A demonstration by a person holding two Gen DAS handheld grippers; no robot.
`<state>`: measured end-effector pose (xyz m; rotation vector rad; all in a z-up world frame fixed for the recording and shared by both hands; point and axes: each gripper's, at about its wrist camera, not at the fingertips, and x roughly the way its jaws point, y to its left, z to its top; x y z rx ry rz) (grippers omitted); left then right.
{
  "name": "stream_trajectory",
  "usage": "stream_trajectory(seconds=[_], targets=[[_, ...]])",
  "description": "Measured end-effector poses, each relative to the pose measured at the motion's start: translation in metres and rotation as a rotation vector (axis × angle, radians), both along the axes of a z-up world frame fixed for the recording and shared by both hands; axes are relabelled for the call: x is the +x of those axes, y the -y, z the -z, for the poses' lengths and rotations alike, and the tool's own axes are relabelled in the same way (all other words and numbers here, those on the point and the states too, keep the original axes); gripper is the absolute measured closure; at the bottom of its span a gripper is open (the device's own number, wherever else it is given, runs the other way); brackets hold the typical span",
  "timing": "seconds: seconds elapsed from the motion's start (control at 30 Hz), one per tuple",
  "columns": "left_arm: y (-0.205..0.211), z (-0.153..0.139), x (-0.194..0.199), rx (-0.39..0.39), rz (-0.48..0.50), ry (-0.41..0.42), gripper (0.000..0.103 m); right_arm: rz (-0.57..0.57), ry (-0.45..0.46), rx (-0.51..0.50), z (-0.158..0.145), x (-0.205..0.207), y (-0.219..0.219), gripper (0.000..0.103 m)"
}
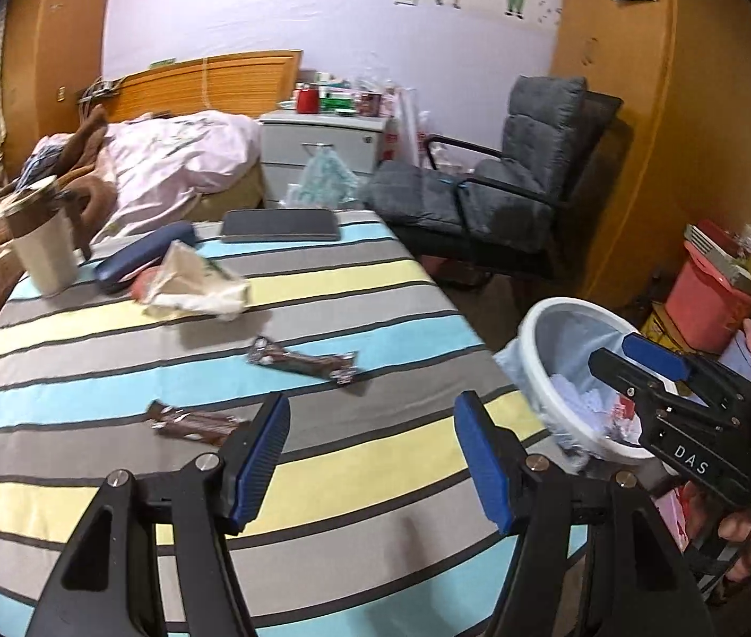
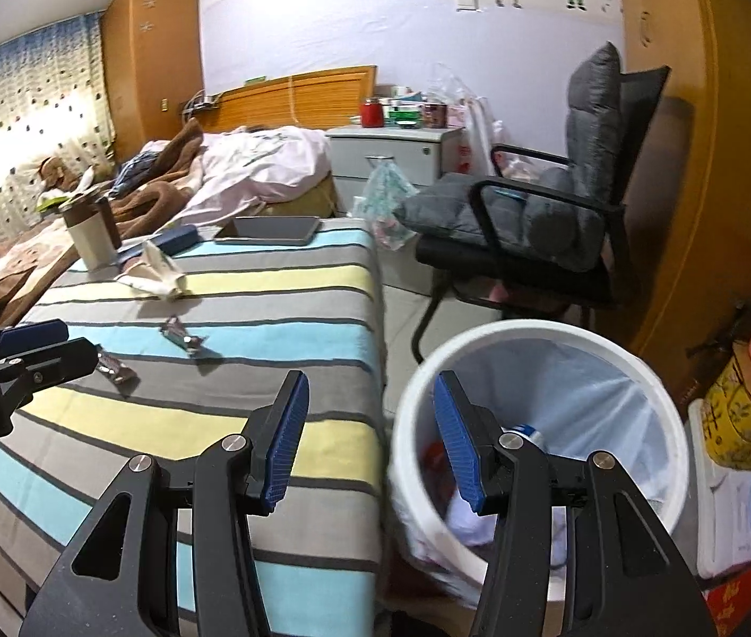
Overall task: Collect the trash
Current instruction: 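Withdraw both grippers from the bin back toward the snack wrappers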
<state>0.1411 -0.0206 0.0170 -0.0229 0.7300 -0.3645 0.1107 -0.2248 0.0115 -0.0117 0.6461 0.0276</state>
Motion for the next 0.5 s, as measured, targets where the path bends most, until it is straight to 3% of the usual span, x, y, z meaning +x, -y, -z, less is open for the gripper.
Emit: stream_trajectory(seconds=[0.3,0.5], targets=[[-0.052,0.024,0.004,0.023,-0.144,-0.045,0.031,-0.088,-0.014,-0.017,0.004,0.016,-0.037,0.052],[-0.070,0.041,0.016,-0.003,-0.177,-0.100,0.027,-0.120,-0.028,-0.019,0.008,0.026,-0.053,0.052]])
